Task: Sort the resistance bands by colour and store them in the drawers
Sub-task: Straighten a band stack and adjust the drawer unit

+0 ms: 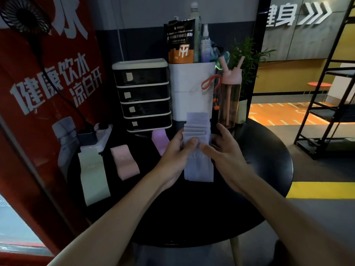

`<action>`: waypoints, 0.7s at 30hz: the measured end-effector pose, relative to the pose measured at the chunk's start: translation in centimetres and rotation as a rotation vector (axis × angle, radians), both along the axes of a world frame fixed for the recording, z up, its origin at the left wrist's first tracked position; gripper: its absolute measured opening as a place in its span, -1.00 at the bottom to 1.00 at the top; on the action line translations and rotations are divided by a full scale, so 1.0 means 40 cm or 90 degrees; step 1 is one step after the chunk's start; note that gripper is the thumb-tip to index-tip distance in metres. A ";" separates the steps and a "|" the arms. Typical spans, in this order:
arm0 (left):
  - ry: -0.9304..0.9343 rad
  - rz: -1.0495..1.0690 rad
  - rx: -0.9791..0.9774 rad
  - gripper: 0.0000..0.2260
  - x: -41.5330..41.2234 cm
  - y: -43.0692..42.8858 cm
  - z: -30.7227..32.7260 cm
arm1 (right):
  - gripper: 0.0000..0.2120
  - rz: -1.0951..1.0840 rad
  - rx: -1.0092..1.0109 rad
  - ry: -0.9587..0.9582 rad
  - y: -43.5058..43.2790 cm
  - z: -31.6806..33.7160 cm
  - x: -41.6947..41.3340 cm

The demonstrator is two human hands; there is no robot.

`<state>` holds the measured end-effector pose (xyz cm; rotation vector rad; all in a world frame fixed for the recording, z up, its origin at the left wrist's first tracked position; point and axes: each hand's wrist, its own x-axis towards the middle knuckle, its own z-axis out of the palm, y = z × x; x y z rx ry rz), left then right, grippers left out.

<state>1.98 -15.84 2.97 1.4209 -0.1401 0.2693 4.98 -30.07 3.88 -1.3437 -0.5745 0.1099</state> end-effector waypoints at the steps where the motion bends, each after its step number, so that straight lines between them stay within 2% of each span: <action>1: 0.000 0.015 0.028 -0.72 0.001 -0.004 -0.007 | -0.57 -0.009 0.002 0.000 0.000 -0.003 0.002; 3: -0.008 0.037 0.082 -0.62 -0.001 -0.011 -0.013 | -0.56 -0.023 0.014 0.010 0.000 -0.008 0.008; 6: 0.019 0.058 0.141 -0.30 -0.003 -0.006 -0.028 | -0.46 -0.018 0.098 0.090 -0.006 -0.015 0.020; 7: 0.029 0.064 0.165 -0.29 -0.003 0.002 -0.034 | -0.43 -0.005 0.127 0.113 -0.011 -0.017 0.024; 11: 0.006 0.018 0.272 -0.62 -0.011 0.026 -0.021 | -0.45 0.012 0.121 0.124 -0.047 -0.021 0.032; 14: -0.022 -0.038 0.377 -0.67 -0.013 0.043 0.008 | -0.39 -0.020 0.035 0.068 -0.090 -0.028 0.046; 18: -0.001 -0.071 0.551 -0.67 -0.008 0.060 0.030 | -0.09 -0.042 -0.170 0.023 -0.151 -0.052 0.052; 19: 0.002 -0.078 0.597 -0.66 -0.008 0.061 0.030 | -0.07 -0.042 -0.203 0.000 -0.163 -0.062 0.049; 21: 0.004 -0.092 0.680 -0.64 -0.009 0.056 0.023 | -0.17 -0.055 -0.287 -0.081 -0.181 -0.086 0.046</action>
